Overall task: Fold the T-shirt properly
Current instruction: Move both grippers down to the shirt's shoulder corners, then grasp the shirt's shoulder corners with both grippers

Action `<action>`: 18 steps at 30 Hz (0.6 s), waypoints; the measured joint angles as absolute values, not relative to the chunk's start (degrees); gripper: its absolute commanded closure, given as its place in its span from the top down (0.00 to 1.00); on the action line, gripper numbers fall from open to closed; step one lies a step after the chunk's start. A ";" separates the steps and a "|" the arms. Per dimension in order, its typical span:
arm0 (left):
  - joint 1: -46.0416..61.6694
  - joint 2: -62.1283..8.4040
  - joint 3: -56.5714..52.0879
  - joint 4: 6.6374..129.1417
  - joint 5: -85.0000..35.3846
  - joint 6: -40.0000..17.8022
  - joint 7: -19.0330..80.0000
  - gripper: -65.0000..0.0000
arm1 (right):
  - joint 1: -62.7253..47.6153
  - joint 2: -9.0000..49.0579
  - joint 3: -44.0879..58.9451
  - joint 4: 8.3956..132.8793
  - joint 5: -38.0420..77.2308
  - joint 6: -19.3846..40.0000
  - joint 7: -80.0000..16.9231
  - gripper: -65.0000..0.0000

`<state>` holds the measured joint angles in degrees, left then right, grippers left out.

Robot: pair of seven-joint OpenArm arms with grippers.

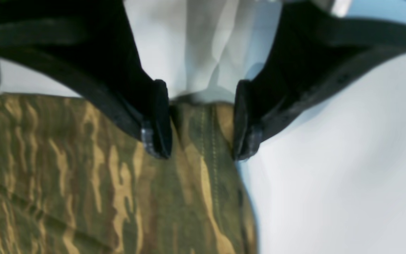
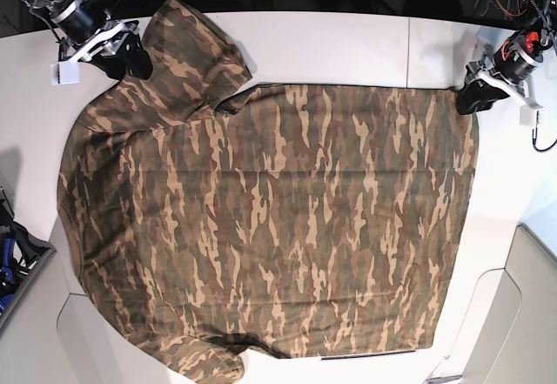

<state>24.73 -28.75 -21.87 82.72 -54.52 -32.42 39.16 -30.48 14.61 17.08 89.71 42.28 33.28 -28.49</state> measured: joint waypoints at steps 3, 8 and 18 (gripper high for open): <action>24.73 -27.53 -21.85 82.72 -54.78 -33.52 39.16 0.45 | -30.44 14.59 15.99 89.73 42.33 33.26 -28.23 0.50; 24.75 -27.14 -21.80 82.70 -54.83 -33.50 39.62 0.23 | -30.46 14.57 15.99 89.71 42.15 33.04 -28.60 0.25; 24.95 -27.31 -21.63 82.76 -53.76 -38.15 38.13 0.00 | -30.50 12.67 16.67 91.20 41.30 32.64 -30.39 0.00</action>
<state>24.95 -27.31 -21.63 82.76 -53.76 -38.15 38.13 -30.50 12.67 16.67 91.20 41.30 32.64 -30.39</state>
